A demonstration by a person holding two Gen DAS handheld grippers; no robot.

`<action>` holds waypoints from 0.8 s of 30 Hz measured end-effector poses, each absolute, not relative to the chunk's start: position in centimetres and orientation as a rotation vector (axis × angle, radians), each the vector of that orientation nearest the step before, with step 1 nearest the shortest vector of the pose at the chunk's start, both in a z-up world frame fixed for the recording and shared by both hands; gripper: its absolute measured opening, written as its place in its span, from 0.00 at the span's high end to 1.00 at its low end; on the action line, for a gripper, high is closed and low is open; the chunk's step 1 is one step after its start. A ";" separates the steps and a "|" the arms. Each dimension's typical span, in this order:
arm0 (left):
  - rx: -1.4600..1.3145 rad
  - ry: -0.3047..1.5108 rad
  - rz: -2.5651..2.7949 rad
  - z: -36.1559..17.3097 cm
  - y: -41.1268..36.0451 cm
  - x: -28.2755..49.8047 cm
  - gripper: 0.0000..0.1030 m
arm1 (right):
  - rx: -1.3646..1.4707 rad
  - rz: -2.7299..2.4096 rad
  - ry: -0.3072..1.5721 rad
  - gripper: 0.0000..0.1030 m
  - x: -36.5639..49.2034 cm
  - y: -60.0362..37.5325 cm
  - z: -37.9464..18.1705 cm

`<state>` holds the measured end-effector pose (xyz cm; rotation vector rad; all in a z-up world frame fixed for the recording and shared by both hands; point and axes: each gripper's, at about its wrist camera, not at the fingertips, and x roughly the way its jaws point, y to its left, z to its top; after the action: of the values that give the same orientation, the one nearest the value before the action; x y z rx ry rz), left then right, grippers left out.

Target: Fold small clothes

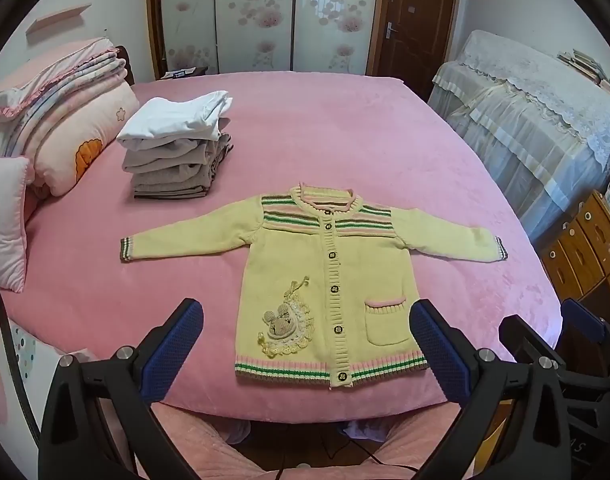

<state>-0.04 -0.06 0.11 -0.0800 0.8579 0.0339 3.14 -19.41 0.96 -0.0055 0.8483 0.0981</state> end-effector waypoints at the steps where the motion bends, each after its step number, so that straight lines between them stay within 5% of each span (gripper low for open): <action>1: -0.081 0.854 0.030 0.1 -0.1 0.0 0.01 | -0.009 0.096 0.852 0.01 3.2 -19.4 0.9; 24: -0.132 0.865 0.018 -0.3 0.6 -0.1 0.01 | -0.014 0.110 0.833 0.01 2.8 -19.2 0.8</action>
<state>-0.05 0.62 -0.35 -0.1325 0.8648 0.0182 2.79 -19.16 0.84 -0.0138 0.8335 0.1101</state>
